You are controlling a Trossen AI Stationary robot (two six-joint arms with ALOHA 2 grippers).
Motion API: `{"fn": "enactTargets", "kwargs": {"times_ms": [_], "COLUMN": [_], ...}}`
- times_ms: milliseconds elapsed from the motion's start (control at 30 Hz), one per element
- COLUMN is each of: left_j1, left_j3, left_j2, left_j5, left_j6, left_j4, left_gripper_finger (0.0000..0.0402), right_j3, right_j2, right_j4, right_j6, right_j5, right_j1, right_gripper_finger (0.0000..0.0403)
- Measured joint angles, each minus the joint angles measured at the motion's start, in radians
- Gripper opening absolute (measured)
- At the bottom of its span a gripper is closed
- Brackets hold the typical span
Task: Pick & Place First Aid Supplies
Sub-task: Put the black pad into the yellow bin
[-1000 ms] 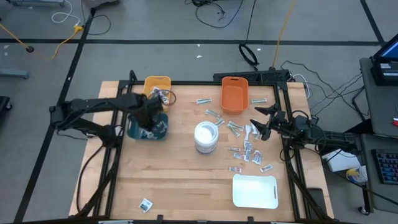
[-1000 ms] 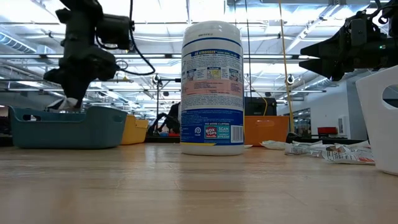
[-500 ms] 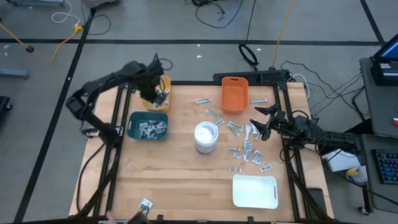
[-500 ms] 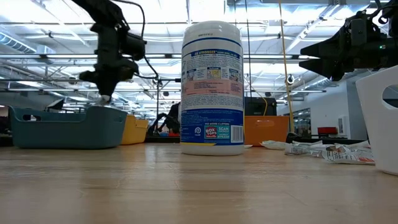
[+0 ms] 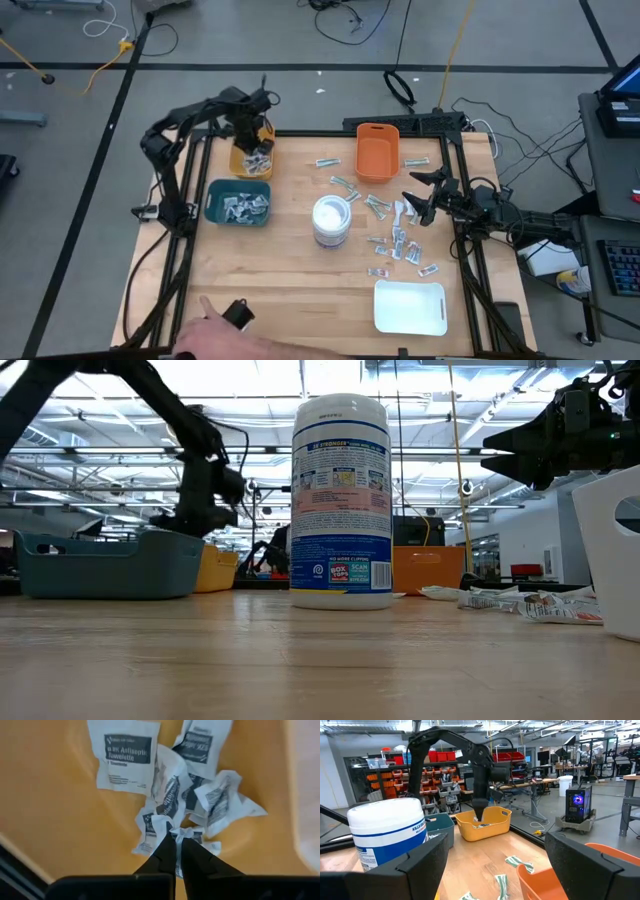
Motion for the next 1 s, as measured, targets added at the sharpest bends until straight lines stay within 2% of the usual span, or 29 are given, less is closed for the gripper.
{"fn": "enactTargets", "kwargs": {"times_ms": [100, 200, 533, 767, 1000], "left_j1": [-0.001, -0.001, -0.027, -0.185, -0.44], "left_j3": [0.0, 0.0, 0.0, -0.052, -0.182], "left_j2": [0.013, 0.005, -0.123, -0.219, -0.376], "left_j5": [0.003, -0.01, -0.005, 0.01, 0.015], "left_j6": [-0.003, 0.014, 0.043, 0.138, 0.088], "left_j4": [0.0, 0.012, -0.047, -0.114, -0.073], "left_gripper_finger": [0.0026, 0.0064, 0.0242, 0.0326, 0.0365], "right_j3": [0.0, 0.0, 0.0, 0.0, 0.0], "right_j2": [0.0, 0.0, 0.0, 0.0, 0.0], "right_j4": [0.0, 0.0, 0.0, 0.0, 0.0], "right_j6": [0.0, 0.0, 0.0, 0.0, 0.0], "right_j5": [0.0, 0.0, 0.0, 0.0, 0.0], "right_j1": [0.0, 0.0, 0.0, 0.0, 0.0], "right_gripper_finger": [0.0325, 0.0325, 0.0325, 0.0325, 0.0325]}}
